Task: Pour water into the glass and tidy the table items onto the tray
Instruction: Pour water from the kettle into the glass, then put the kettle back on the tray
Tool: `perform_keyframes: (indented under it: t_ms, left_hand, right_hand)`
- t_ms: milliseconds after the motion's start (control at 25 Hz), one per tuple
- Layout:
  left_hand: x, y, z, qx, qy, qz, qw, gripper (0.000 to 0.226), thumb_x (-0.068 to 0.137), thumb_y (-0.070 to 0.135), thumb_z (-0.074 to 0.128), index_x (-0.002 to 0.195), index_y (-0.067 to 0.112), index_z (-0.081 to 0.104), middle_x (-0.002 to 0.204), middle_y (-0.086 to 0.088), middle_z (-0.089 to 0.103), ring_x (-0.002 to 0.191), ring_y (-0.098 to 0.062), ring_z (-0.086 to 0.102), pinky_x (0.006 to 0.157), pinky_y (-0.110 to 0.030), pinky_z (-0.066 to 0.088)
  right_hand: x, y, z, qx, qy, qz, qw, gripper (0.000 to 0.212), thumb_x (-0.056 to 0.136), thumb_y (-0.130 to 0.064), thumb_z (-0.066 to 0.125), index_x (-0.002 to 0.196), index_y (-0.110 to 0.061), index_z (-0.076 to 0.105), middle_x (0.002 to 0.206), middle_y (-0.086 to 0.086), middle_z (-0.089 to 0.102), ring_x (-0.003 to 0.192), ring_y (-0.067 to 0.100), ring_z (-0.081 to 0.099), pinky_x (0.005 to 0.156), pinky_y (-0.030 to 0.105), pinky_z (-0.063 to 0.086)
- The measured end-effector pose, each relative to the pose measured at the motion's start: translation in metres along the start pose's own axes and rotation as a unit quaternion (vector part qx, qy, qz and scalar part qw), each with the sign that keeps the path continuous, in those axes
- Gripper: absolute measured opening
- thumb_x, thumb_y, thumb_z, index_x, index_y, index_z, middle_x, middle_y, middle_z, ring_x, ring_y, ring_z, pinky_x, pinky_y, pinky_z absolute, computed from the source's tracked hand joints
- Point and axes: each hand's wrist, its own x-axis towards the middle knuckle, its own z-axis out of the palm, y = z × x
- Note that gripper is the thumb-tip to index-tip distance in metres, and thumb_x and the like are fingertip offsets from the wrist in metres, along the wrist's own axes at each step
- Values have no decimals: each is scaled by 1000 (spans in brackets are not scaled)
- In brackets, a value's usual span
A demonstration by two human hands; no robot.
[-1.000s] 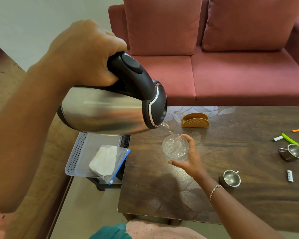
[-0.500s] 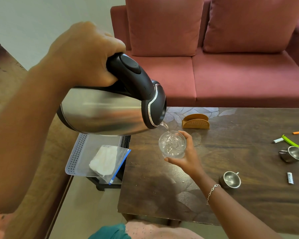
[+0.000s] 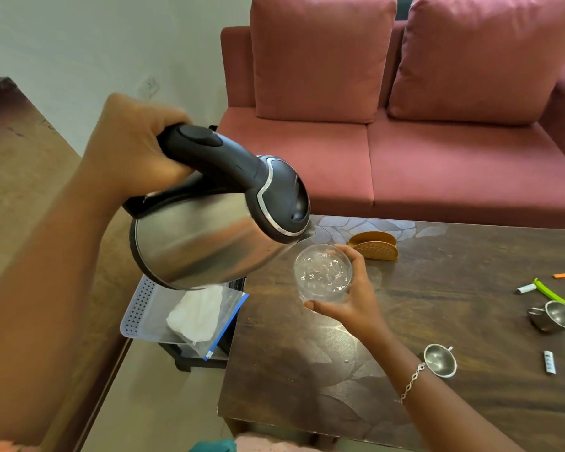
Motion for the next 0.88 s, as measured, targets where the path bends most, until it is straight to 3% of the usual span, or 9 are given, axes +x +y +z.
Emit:
perform_keyframes:
  t_ms: [80, 240, 360, 440, 600, 680, 760, 880]
  left_hand:
    - [-15, -8, 2, -22, 32, -47, 998, 31, 70, 22, 53, 66, -6, 65, 50, -14, 56, 52, -19, 48, 46, -27, 31]
    - [-51, -34, 7, -57, 72, -125, 988, 34, 71, 26, 55, 76, -5, 67, 60, -11, 64, 57, -10, 55, 51, -29, 41]
    - [-74, -55, 9, -82, 109, -196, 971, 36, 69, 30, 58, 81, -3, 68, 66, 33, 60, 60, 9, 53, 54, -11, 35]
    - [-90, -70, 11, -72, 135, -242, 958, 33, 68, 29, 60, 82, -1, 68, 67, 40, 56, 57, 14, 49, 52, -11, 34]
    - [-126, -99, 20, -47, 195, -331, 922, 21, 66, 17, 62, 80, 2, 69, 55, 18, 59, 56, 1, 50, 52, -20, 38]
    - [-146, -111, 28, -25, 216, -373, 902, 26, 65, 21, 59, 74, -2, 67, 55, 1, 63, 56, -16, 50, 51, -32, 41]
    - [-163, -126, 37, 2, 221, -409, 886, 30, 64, 25, 53, 64, -5, 61, 51, -18, 55, 50, -21, 43, 45, -33, 35]
    - [-180, -141, 56, 17, 208, -487, 848, 12, 65, 14, 58, 60, 4, 53, 50, -10, 46, 51, -20, 35, 46, -27, 23]
  right_hand:
    - [1, -2, 2, -4, -1, -1, 1000, 92, 46, -40, 83, 123, -37, 32, 123, -14, 45, 115, 1, 46, 93, 14, 41]
    - [5, -7, 10, -9, -12, -3, 1000, 95, 46, -38, 84, 126, -29, 34, 122, -14, 48, 114, 4, 49, 95, 24, 44]
    - [10, -12, 20, -16, -22, -5, 1000, 94, 47, -39, 83, 126, -31, 33, 122, -18, 46, 114, 3, 48, 93, 21, 45]
    - [15, -18, 30, -19, -27, -8, 999, 93, 46, -44, 81, 124, -34, 33, 122, -19, 45, 114, 1, 47, 90, 19, 45]
    - [27, -29, 56, -22, -51, -24, 998, 95, 45, -48, 79, 126, -27, 34, 120, -23, 45, 114, 1, 47, 89, 15, 45]
    - [32, -33, 69, -21, -66, -32, 997, 96, 45, -47, 80, 127, -22, 35, 115, -32, 46, 111, -3, 48, 87, 9, 43]
    - [40, -37, 84, -19, -83, -37, 996, 95, 45, -45, 80, 126, -19, 36, 110, -39, 46, 109, -7, 48, 84, 4, 40]
    - [47, -45, 100, -9, -96, -43, 994, 93, 46, -43, 79, 125, -18, 36, 110, -40, 46, 109, -10, 48, 82, 1, 39]
